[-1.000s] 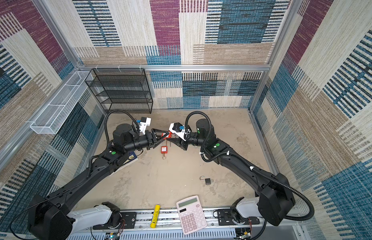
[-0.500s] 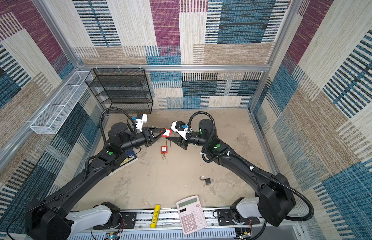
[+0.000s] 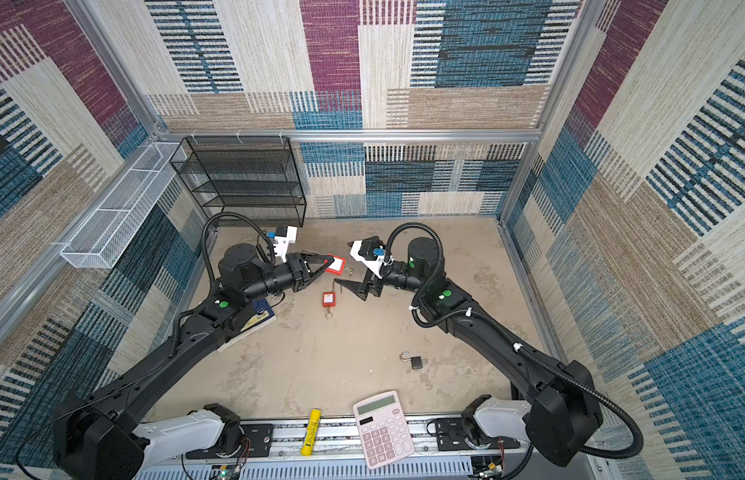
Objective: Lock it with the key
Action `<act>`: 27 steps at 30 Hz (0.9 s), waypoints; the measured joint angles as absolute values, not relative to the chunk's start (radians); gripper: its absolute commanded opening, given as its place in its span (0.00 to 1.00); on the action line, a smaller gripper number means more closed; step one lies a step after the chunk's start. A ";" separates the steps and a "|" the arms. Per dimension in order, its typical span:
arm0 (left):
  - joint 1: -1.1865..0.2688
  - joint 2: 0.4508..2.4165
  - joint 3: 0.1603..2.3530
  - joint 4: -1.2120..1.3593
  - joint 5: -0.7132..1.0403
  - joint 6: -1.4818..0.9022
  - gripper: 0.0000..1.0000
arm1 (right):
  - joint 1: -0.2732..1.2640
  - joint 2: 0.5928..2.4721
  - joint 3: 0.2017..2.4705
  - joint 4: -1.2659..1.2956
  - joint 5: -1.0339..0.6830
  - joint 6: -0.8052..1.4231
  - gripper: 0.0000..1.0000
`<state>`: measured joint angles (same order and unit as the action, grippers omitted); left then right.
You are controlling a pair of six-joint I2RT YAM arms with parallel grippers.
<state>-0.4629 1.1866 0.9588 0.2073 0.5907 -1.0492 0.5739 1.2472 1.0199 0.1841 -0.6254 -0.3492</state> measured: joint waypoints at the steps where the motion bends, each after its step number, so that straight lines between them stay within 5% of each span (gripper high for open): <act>1: -0.463 1.184 0.954 0.219 0.576 -1.038 0.00 | 0.566 1.232 1.020 0.179 -0.625 -0.331 0.95; 17: -0.463 1.277 0.966 0.754 0.607 -0.895 0.00 | 0.445 1.226 1.245 0.124 -0.739 0.307 0.99; 27: -0.481 1.374 1.073 1.013 0.739 -0.962 0.00 | 0.444 1.293 1.325 0.139 -0.818 0.460 0.92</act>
<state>-0.4808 1.3735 1.0733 1.0130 0.7391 -0.9619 0.4438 1.2926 1.3251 0.1394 -0.8177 0.4603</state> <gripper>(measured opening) 0.212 0.955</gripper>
